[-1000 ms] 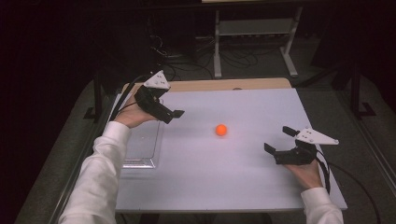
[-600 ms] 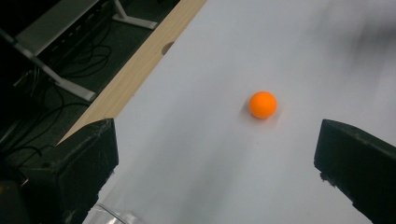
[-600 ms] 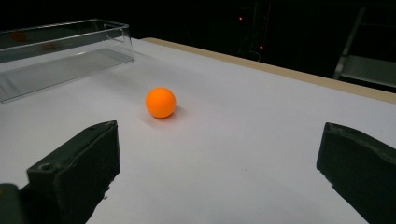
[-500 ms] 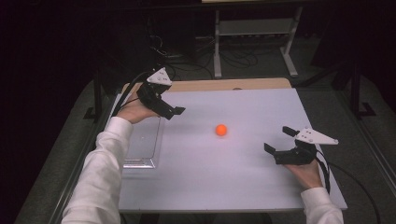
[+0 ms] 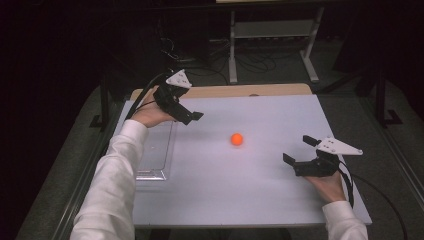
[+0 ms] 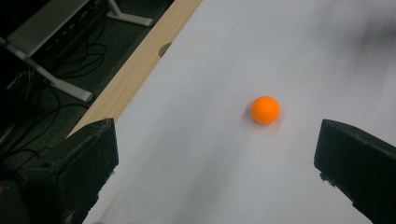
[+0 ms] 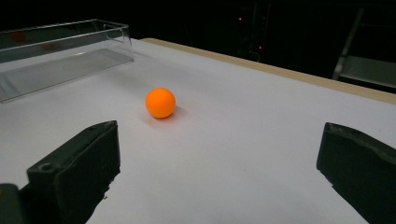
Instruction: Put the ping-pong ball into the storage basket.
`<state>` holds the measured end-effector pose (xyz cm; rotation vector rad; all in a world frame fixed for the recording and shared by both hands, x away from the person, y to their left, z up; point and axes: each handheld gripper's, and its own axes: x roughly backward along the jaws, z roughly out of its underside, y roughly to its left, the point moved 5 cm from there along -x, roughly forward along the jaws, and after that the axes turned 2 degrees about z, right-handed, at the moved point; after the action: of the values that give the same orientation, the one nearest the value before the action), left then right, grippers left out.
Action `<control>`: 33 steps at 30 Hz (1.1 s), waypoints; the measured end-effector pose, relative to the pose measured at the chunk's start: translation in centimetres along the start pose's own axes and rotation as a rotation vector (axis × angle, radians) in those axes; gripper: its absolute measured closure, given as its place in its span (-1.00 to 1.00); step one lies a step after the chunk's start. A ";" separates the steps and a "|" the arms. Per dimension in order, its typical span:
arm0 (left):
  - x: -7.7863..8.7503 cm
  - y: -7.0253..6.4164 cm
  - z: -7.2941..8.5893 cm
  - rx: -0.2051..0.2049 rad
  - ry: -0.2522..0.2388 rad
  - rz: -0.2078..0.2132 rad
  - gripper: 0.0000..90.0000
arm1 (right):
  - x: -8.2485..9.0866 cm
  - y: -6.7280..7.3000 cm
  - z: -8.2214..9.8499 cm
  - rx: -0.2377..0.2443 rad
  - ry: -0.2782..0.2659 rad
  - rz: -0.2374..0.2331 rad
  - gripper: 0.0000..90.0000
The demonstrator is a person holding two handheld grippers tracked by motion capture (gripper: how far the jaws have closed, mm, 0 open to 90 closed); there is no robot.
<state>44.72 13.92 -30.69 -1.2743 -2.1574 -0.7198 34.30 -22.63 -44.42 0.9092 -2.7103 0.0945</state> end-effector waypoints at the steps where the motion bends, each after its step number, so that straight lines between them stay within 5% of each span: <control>1: -0.1 0.0 -0.1 -0.003 0.000 0.003 -1.00 | 0.0 0.0 0.0 0.001 0.001 -0.001 -1.00; 33: -4.2 -1.0 -2.7 -0.084 0.071 0.065 -1.00 | 0.2 0.1 -0.1 0.004 -0.001 0.002 -1.00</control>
<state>46.07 9.12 -31.78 -1.3348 -2.0391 -0.8234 34.09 -22.66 -44.30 0.9078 -2.7136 0.1002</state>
